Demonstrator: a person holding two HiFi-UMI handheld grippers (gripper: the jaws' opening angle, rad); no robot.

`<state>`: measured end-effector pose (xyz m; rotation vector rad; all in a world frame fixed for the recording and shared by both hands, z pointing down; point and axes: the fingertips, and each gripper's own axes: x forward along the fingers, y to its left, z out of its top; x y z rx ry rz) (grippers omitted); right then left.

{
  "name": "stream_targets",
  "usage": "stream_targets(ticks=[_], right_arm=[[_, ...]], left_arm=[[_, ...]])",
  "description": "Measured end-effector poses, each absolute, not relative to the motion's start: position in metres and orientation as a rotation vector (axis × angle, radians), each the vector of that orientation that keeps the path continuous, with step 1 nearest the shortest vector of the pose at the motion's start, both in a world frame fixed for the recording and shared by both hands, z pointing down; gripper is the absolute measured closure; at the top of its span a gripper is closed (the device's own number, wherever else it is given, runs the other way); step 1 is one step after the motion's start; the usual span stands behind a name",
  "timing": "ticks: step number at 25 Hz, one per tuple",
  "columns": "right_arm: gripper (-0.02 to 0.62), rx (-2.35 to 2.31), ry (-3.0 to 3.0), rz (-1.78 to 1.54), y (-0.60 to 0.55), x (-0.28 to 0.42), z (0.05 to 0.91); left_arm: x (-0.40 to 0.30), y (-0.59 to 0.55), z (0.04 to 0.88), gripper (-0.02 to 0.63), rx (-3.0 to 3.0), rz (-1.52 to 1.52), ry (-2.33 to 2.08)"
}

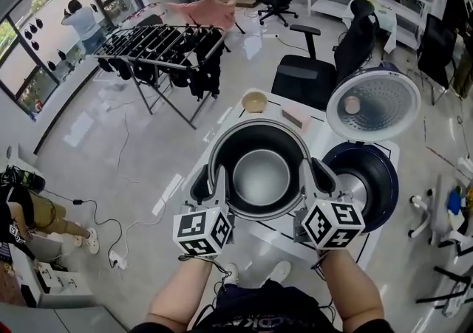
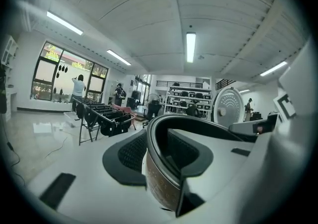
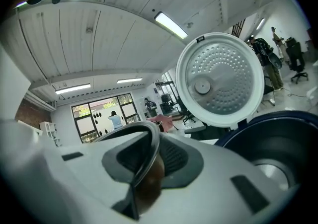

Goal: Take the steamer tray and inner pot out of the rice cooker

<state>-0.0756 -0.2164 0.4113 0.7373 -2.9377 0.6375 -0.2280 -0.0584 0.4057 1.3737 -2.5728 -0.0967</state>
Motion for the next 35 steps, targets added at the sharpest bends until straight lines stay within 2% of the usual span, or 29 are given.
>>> stream_targets(ticks=[12,21,35], right_arm=[[0.526,0.819,-2.773,0.642,-0.181,-0.108,0.499],[0.535,0.942,-2.635,0.663,-0.179,-0.098,0.557],[0.535,0.987,-2.593,0.696,-0.189,-0.093,0.583]], left_arm=[[-0.269,-0.030,0.497,0.490,1.362,-0.027,-2.422],[-0.268,-0.038,0.560,0.490,1.400,0.059,-2.276],[-0.269,-0.056,0.584,0.491,1.458,0.103,-2.212]])
